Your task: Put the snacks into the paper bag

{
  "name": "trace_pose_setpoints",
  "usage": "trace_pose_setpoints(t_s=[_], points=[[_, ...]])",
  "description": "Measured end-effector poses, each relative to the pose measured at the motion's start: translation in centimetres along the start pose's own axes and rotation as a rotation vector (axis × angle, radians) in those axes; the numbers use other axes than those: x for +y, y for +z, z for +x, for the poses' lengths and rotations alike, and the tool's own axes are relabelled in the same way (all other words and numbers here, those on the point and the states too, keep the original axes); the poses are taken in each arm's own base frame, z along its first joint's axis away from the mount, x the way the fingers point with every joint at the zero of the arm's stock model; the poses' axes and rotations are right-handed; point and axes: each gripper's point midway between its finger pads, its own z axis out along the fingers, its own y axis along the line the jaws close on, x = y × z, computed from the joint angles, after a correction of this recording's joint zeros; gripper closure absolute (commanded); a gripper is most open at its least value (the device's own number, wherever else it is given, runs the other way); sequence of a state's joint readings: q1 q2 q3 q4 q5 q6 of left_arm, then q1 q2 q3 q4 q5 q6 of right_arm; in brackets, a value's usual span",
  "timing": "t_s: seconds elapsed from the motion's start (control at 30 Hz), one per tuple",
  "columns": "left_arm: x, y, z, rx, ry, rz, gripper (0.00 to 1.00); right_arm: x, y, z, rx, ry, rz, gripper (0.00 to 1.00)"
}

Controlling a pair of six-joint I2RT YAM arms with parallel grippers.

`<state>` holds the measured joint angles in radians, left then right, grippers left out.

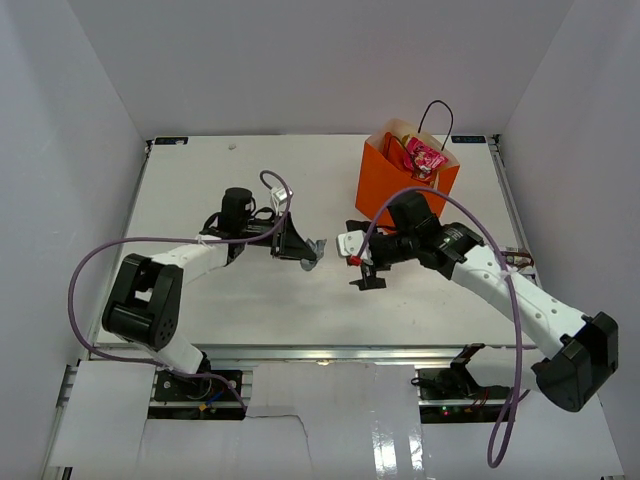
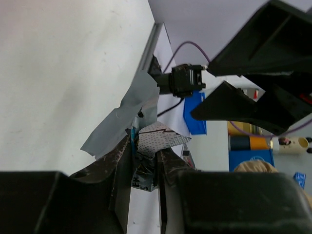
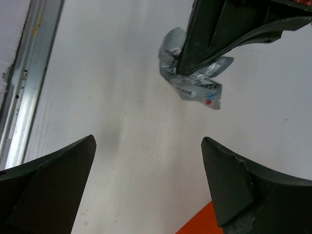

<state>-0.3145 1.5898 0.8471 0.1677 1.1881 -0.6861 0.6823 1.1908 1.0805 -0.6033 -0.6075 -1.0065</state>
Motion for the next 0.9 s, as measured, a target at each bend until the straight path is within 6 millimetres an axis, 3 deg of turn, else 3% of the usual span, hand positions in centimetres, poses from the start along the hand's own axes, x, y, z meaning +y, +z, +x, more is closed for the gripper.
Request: trace_pose_setpoints(t_s=[0.13, 0.27, 0.5, 0.6, 0.83, 0.9], points=[[-2.0, 0.2, 1.8, 0.058, 0.016, 0.058, 0.81, -1.7, 2.3, 0.0, -0.015, -0.034, 0.018, 0.02], [-3.7, -0.1, 2.3, 0.072, 0.055, 0.097, 0.78, -2.9, 4.2, 0.4, -0.019, -0.038, 0.009, 0.03], [-4.4, 0.0, 2.7, 0.092, 0.062, 0.119, 0.78, -3.0, 6.0, -1.5, -0.074, -0.077, -0.046, 0.08], [-4.5, 0.1, 2.8, 0.095, 0.062, 0.12, 0.77, -2.9, 6.1, -2.3, -0.098, -0.08, -0.058, 0.12], [-4.5, 0.1, 2.8, 0.097, 0.061, 0.121, 0.72, -2.3, 6.7, -3.2, -0.116, -0.071, -0.08, 0.41], [-4.5, 0.1, 2.9, 0.098, 0.059, 0.122, 0.69, -2.2, 6.9, -3.1, -0.11, -0.062, -0.082, 0.43]])
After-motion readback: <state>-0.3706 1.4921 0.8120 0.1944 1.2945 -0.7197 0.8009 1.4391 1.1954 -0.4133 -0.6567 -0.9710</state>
